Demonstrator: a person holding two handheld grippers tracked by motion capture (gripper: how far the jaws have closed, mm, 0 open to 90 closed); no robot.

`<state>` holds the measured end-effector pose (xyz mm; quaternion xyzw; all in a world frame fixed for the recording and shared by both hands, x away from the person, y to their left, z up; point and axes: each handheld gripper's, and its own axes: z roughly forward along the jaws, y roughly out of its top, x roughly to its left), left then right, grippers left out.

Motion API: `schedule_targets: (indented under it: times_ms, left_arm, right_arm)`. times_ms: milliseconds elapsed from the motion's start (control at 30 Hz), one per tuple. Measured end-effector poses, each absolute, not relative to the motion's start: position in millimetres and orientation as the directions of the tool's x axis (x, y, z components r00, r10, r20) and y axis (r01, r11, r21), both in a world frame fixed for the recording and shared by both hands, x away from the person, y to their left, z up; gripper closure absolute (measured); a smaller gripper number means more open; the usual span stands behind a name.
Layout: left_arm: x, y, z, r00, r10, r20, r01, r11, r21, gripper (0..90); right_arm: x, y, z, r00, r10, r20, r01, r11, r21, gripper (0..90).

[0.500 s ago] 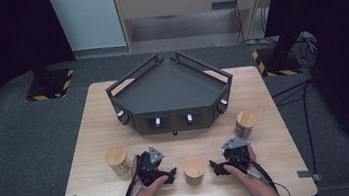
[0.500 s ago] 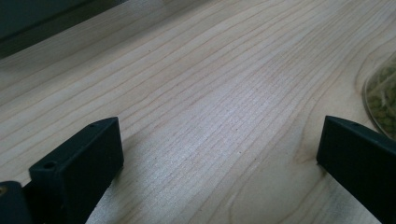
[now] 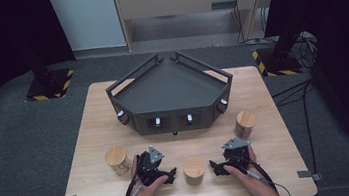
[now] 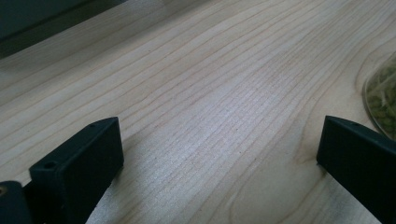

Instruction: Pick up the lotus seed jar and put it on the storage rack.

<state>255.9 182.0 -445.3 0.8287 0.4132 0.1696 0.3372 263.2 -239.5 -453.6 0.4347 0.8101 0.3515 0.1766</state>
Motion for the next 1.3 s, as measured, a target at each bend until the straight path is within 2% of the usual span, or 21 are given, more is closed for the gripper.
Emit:
schedule_targets:
  times_ms: [633, 1300]
  left_arm:
    - [245.5, 180.9, -442.2, 0.605, 0.796, 0.018, 0.553, -0.437, 0.709, 2.3]
    - [234.3, 193.1, -408.0, 0.610, 0.792, 0.030, 0.523, -0.431, 0.736, 2.6]
  right_arm:
    - [262.7, -239.0, -453.6, -0.556, 0.831, 0.020, 0.582, 0.372, 0.723, 0.4]
    - [262.5, -238.9, -453.6, -0.556, 0.831, 0.020, 0.582, 0.372, 0.723, 0.5]
